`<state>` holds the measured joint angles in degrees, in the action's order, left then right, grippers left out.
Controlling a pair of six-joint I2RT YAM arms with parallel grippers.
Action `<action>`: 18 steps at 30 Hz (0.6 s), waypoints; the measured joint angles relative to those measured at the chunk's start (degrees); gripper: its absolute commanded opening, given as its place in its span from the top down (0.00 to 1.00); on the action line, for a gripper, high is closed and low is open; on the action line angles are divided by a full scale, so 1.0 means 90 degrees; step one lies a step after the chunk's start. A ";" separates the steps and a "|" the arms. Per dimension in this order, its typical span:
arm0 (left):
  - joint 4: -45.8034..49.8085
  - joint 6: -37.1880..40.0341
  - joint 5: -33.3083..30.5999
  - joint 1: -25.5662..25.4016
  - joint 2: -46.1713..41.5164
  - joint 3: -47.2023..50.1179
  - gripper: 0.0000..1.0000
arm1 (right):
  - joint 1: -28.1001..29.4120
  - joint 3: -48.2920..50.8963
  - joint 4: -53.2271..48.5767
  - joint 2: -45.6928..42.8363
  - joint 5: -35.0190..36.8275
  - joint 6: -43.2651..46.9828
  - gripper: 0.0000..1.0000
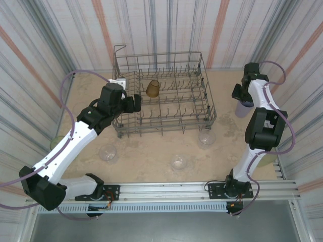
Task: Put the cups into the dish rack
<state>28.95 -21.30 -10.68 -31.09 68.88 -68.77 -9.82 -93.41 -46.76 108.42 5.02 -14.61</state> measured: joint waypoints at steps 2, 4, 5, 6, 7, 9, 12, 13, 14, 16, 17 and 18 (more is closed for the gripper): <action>0.0002 0.0000 0.0000 0.0000 0.0000 0.0002 0.01 | 0.0007 -0.0032 -0.0005 0.0000 0.0027 -0.0017 1.00; 0.0002 0.0000 -0.0002 0.0000 0.0000 0.0005 0.01 | 0.0027 -0.0039 -0.0012 0.0000 0.0073 -0.0017 1.00; 0.0002 0.0002 -0.0002 0.0000 0.0000 0.0005 0.01 | 0.0046 -0.0039 -0.0015 0.0000 0.0090 -0.0017 1.00; 0.0002 0.0002 -0.0002 0.0000 0.0000 0.0007 0.01 | 0.0063 -0.0039 -0.0022 0.0000 0.0109 -0.0017 1.00; 0.0002 0.0002 -0.0002 0.0000 0.0000 0.0010 0.01 | 0.0083 -0.0039 -0.0029 -0.0002 0.0114 -0.0017 1.00; 0.0002 0.0002 -0.0005 0.0000 0.0000 0.0010 0.01 | 0.0097 -0.0039 -0.0034 -0.0015 0.0112 -0.0019 1.00; 0.0002 0.0002 -0.0005 0.0000 -0.0002 0.0019 0.01 | 0.0131 -0.0039 -0.0036 -0.0087 0.0107 -0.0029 1.00; 0.0005 0.0000 -0.0005 0.0000 -0.0002 0.0022 0.01 | 0.0138 -0.0039 -0.0036 -0.0136 0.0104 -0.0034 1.00; 0.0005 0.0000 -0.0005 0.0000 -0.0012 0.0029 0.01 | 0.0138 -0.0039 -0.0039 -0.0182 0.0104 -0.0036 1.00; 0.0005 0.0000 -0.0027 0.0000 -0.0024 0.0039 0.01 | 0.0153 -0.0041 -0.0044 -0.0301 0.0104 -0.0039 1.00; 0.0002 0.0000 -0.0036 0.0000 -0.0024 0.0039 0.01 | 0.0168 -0.0041 -0.0049 -0.0367 0.0095 -0.0039 1.00; 0.0005 0.0000 -0.0046 0.0000 -0.0024 0.0039 0.01 | 0.0177 -0.0041 -0.0056 -0.0447 0.0083 -0.0041 1.00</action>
<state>28.99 -21.30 -11.09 -31.09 68.66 -68.42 -8.23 -93.78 -47.27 104.40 5.76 -14.98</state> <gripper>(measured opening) 0.986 0.063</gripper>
